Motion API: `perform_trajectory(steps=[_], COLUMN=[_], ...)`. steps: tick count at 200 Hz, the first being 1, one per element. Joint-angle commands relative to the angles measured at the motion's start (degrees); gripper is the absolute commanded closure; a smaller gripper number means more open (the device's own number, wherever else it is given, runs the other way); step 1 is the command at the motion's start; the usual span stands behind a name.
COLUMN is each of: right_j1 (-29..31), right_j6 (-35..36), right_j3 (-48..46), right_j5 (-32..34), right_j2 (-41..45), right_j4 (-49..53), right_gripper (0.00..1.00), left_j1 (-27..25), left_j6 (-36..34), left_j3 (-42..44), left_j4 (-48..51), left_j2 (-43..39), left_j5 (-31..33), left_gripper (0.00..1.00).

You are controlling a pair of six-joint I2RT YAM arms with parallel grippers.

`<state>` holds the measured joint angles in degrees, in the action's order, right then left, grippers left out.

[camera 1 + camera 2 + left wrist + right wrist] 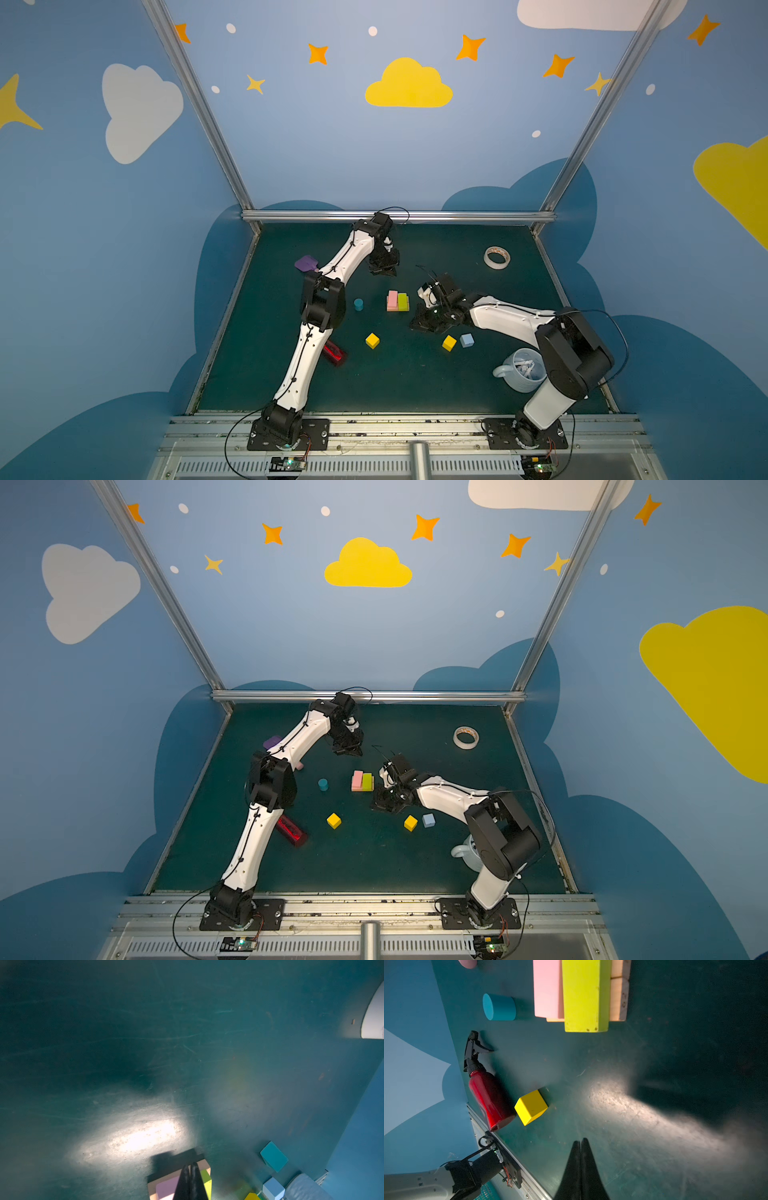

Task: Build the wood block tower
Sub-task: 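Move the right gripper toward the stack while the left gripper draws back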

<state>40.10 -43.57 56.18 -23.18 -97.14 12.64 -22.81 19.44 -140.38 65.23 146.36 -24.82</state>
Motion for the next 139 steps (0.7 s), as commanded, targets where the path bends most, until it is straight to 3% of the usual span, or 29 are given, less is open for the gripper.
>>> perform_trajectory(steps=[1, 139], right_j1=[1.29, 0.47], right_j6=[-0.55, -0.20], right_j3=[2.24, 5.04], right_j5=[0.75, 3.10], right_j2=[-0.82, -5.32], right_j4=[-1.15, -0.87], right_gripper=[1.00, 1.00], left_j1=[0.36, 0.39], left_j6=[-1.22, -1.40], left_j3=[0.78, 0.72], left_j4=[-0.14, -0.87], left_j2=[0.24, 3.77], left_j5=[-1.53, -1.87], left_gripper=[0.95, 0.95])
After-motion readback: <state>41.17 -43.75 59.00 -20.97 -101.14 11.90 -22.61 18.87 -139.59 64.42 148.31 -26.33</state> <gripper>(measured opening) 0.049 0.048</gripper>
